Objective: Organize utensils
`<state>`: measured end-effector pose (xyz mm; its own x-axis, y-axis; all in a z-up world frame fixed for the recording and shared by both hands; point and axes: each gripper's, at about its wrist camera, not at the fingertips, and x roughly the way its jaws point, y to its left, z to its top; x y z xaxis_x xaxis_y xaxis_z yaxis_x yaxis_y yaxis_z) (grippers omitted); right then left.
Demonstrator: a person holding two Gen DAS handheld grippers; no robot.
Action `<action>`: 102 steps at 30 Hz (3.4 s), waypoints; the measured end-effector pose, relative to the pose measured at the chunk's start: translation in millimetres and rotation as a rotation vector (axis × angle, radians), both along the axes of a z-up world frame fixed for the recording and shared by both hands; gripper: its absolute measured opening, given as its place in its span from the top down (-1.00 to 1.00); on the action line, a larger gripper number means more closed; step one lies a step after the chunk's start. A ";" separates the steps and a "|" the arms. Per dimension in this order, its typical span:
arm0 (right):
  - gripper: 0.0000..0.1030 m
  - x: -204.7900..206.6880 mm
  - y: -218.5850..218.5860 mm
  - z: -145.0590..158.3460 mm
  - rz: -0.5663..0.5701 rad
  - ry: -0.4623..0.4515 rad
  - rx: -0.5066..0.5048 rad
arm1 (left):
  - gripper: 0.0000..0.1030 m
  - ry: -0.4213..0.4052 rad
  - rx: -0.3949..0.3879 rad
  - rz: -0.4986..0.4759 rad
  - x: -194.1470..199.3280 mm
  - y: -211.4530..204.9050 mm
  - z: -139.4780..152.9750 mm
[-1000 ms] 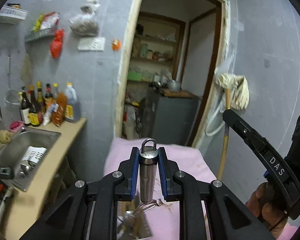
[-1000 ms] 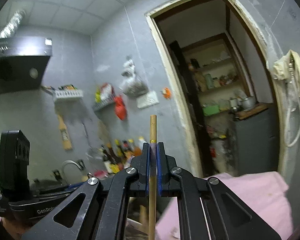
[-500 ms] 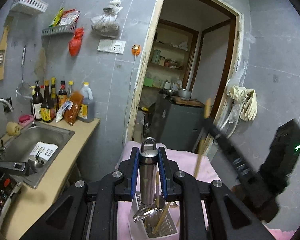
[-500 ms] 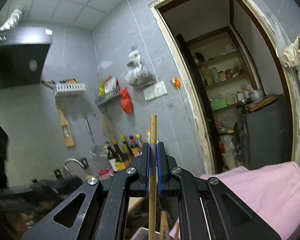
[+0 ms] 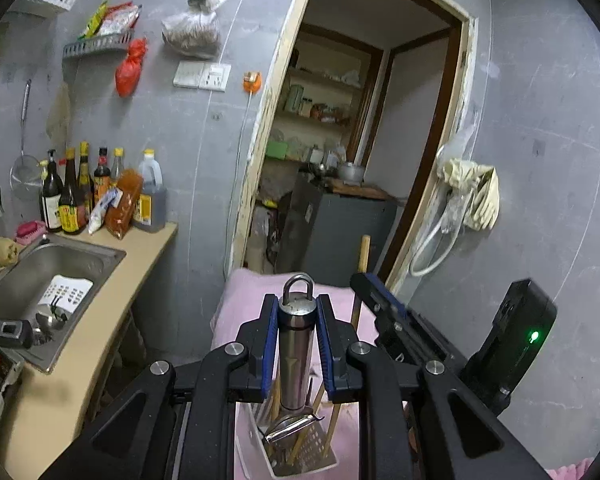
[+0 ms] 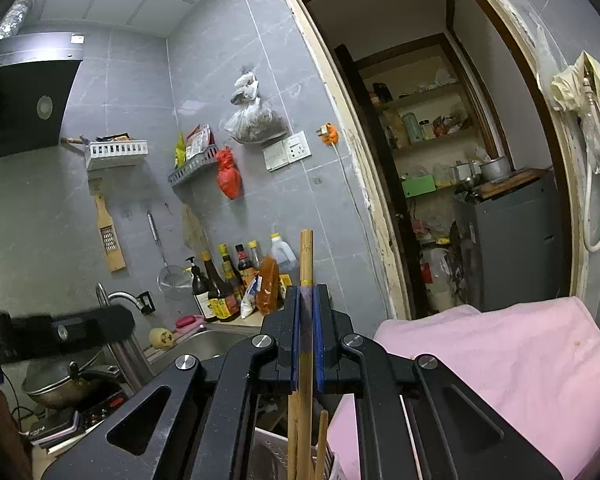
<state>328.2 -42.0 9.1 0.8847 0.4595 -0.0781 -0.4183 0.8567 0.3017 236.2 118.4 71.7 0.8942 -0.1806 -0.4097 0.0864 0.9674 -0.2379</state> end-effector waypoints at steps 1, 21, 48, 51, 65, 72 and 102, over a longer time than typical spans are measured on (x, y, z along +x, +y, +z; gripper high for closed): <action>0.88 0.0 0.2 -1.6 0.002 0.002 -0.002 | 0.65 0.014 0.003 -0.003 1.2 -0.7 -3.7; 0.88 -41.1 3.0 -25.9 0.044 0.063 -0.160 | 0.65 0.163 0.023 -0.026 4.8 0.4 -60.9; -0.23 -95.2 -22.4 -6.8 -0.085 0.145 -0.231 | 0.15 0.042 0.015 0.039 -30.0 7.1 -58.3; -0.35 -106.0 -29.6 -4.6 -0.104 0.147 -0.228 | 0.05 0.020 0.021 0.056 -39.5 4.8 -55.3; -0.87 -181.6 -74.8 -0.2 -0.261 0.163 -0.218 | -0.85 -0.057 0.097 0.099 -107.5 -25.7 -52.5; -0.97 -229.5 -99.5 -3.2 -0.325 0.176 -0.246 | -0.99 -0.064 0.095 0.105 -144.5 -35.3 -61.0; -0.97 -324.8 -141.6 -28.0 -0.367 0.232 -0.250 | -0.99 -0.035 0.162 0.055 -233.9 -75.3 -88.6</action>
<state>3.4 -183.6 -18.9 0.9308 0.0637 -0.3598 -0.0223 0.9928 0.1180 2.3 43.1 -16.9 0.9152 -0.0655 -0.3977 0.0382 0.9964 -0.0761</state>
